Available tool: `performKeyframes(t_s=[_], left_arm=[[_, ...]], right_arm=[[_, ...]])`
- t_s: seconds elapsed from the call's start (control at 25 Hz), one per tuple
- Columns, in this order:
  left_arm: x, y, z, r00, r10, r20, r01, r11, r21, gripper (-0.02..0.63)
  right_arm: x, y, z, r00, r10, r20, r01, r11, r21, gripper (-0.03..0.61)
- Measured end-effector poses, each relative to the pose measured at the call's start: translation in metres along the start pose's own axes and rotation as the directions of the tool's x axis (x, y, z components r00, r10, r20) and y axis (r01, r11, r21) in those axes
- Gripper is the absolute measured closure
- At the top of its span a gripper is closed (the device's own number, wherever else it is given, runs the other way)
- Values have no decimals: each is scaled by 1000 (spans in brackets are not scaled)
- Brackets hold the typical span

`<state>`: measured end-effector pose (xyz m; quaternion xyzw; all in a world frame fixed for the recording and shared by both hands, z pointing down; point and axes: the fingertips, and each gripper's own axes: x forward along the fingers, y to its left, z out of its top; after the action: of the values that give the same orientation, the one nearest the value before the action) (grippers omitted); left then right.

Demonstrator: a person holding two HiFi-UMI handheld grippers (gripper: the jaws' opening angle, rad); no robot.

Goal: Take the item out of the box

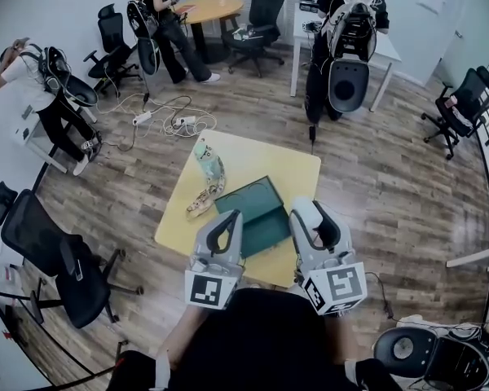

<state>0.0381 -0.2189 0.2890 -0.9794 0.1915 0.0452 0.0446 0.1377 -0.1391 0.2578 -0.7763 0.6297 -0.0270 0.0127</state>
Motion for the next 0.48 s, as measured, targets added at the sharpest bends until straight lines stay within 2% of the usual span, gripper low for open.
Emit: performKeyframes(t_s=[0.28, 0.48], left_arm=[[-4, -4, -2, 1000, -3, -1, 3, 1000, 3, 612], [-3, -6, -2, 1000, -6, -1, 7, 1000, 8, 614]], right_arm=[[-9, -2, 4, 999, -20, 49, 20, 1000, 11, 398], [-10, -5, 2, 998, -24, 50, 23, 1000, 11, 399]])
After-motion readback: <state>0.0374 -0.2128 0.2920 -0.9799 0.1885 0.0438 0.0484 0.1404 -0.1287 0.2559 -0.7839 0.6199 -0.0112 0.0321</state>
